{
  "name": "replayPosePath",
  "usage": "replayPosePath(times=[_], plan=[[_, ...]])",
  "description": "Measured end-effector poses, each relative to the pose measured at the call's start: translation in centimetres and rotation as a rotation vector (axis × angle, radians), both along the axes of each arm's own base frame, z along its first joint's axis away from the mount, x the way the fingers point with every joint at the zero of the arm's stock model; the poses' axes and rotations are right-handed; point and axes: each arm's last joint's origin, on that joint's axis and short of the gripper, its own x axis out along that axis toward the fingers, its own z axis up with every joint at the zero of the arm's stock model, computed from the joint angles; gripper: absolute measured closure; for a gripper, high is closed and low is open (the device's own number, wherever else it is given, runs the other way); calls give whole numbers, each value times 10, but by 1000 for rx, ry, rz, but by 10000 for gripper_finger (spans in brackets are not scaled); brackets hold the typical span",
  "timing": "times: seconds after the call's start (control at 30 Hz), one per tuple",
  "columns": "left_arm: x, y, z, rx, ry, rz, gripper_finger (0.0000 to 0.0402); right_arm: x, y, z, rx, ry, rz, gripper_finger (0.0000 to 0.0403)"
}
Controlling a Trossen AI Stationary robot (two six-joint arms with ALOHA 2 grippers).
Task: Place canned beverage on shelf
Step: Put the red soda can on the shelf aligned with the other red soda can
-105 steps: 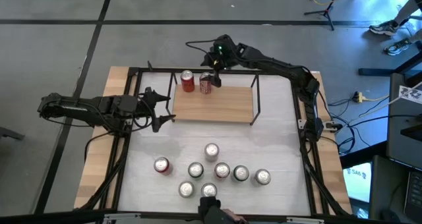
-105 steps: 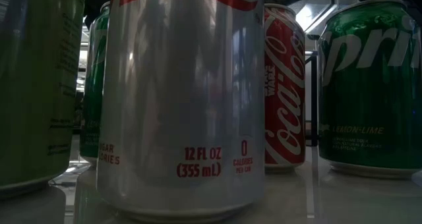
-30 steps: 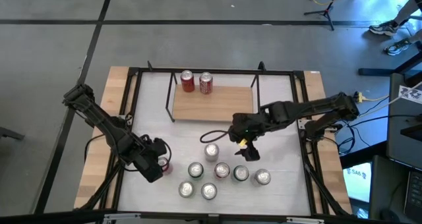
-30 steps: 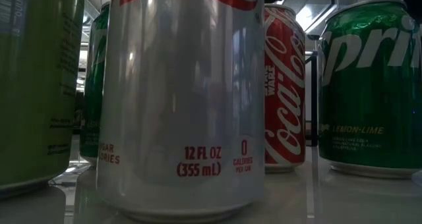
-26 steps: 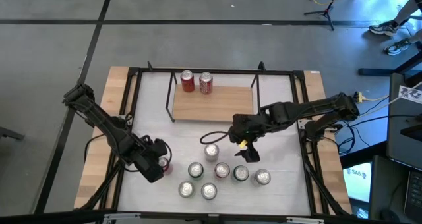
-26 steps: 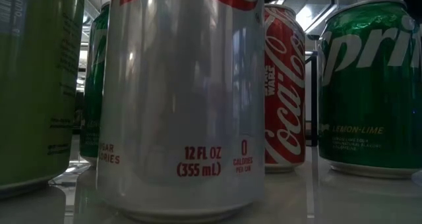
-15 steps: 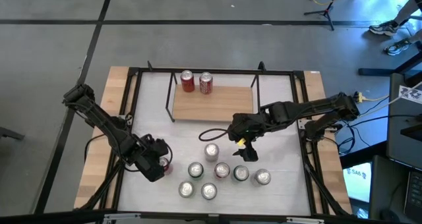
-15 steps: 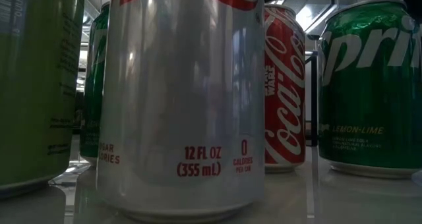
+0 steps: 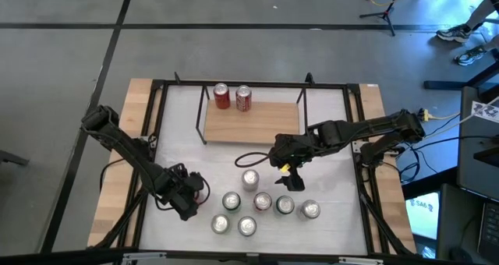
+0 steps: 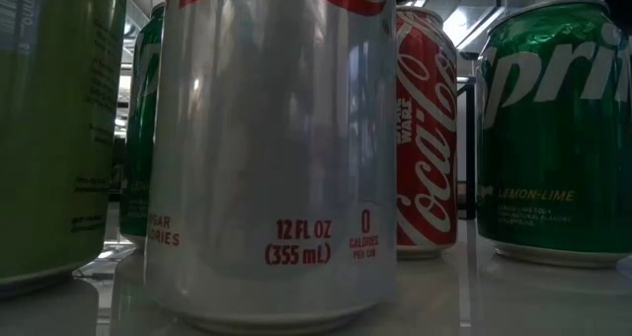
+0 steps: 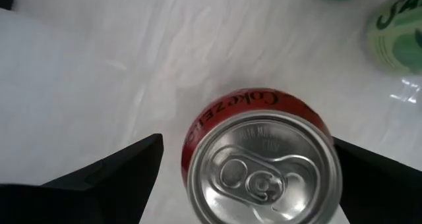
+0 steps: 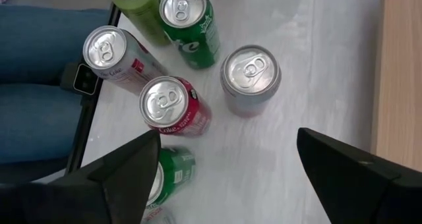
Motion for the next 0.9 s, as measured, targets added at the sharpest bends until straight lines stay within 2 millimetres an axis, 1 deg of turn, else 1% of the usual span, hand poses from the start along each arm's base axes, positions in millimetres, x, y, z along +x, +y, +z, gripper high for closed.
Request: replayPosePath(times=[0.1, 0.2, 0.53, 0.7, 0.9], plan=[[0, 0, 0, -12, 11, -10, 14, 0, 0, 0, 0, -3, -1, 52], [-1, -1, 0, -21, 18, -14, 26, 0, -1, 0, 0, -3, -2, 52], [1, 1, 0, -42, 27, -7, 102, 0, -1, 0, 0, -3, -2, 52], [4, 5, 1, -69, 29, 87, 114, 0, -1, 0, 0, -3, -2, 52], [10, 13, 1, -103, 21, 285, 116, 0, -1, 0, 0, -3, -2, 52]])
